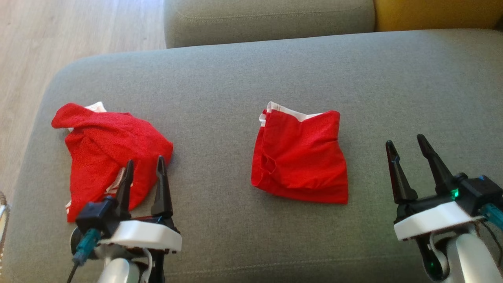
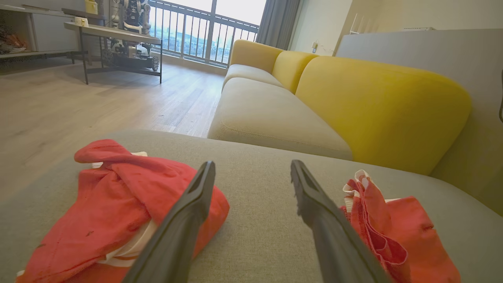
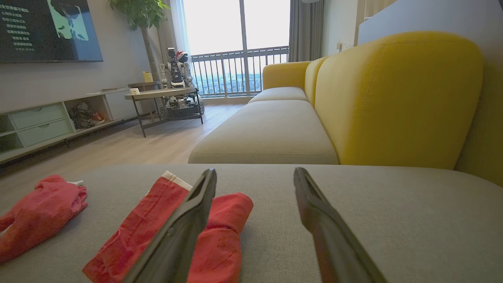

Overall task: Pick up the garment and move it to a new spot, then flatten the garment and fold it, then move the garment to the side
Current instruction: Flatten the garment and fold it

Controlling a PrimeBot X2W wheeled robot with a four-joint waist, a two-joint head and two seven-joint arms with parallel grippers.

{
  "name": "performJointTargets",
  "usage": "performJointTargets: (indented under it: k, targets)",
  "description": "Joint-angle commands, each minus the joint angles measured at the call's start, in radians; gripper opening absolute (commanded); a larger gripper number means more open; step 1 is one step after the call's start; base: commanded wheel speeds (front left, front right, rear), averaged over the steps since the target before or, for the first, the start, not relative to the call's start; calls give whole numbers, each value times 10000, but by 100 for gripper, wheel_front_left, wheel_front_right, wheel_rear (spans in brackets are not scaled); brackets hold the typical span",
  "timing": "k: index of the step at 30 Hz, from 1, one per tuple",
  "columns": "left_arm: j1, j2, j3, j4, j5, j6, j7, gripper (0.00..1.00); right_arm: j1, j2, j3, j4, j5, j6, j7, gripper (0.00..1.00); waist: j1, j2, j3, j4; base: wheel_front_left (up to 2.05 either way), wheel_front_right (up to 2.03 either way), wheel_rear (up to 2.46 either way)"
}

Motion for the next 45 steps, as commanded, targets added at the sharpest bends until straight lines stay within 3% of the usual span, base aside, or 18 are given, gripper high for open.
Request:
performJointTargets:
  k: [1, 17, 27, 28, 29, 35, 45]
  targets:
    - [-215, 24, 323, -323, 147, -78, -53, 100, -143, 54, 103, -491, -144, -2, -90, 100, 0, 0, -14, -30, 0, 0, 0]
    - [-127, 24, 218, -395, 218, -74, -53, 100, 97, 411, 6, -753, -536, -2, -91, 100, 0, 0, 70, -123, 0, 0, 0]
    - [-344, 24, -2, -364, 209, -74, -53, 100, -165, 447, 62, -655, -530, -2, -91, 100, 0, 0, 476, 166, 0, 0, 0]
    - [-396, 24, -23, -370, 201, -68, -53, 100, -248, 448, 112, -608, -470, -2, -91, 68, 0, 0, 552, 225, 0, 0, 0]
    - [-441, 24, -49, -375, 192, -67, -53, 100, -331, 448, 155, -544, -417, -2, -91, 0, 0, 0, 641, 295, 0, 0, 0]
    - [-787, 24, -283, -377, 163, -51, -53, 100, -1140, 116, 600, 308, -232, -2, -91, 0, 0, 0, 1309, 834, 0, 0, 0]
    - [-1379, 24, -635, -427, 68, 64, -53, 100, -3256, -485, 654, 4054, 378, -2, 96, 0, 0, 0, 2371, 1903, 0, 0, 0]
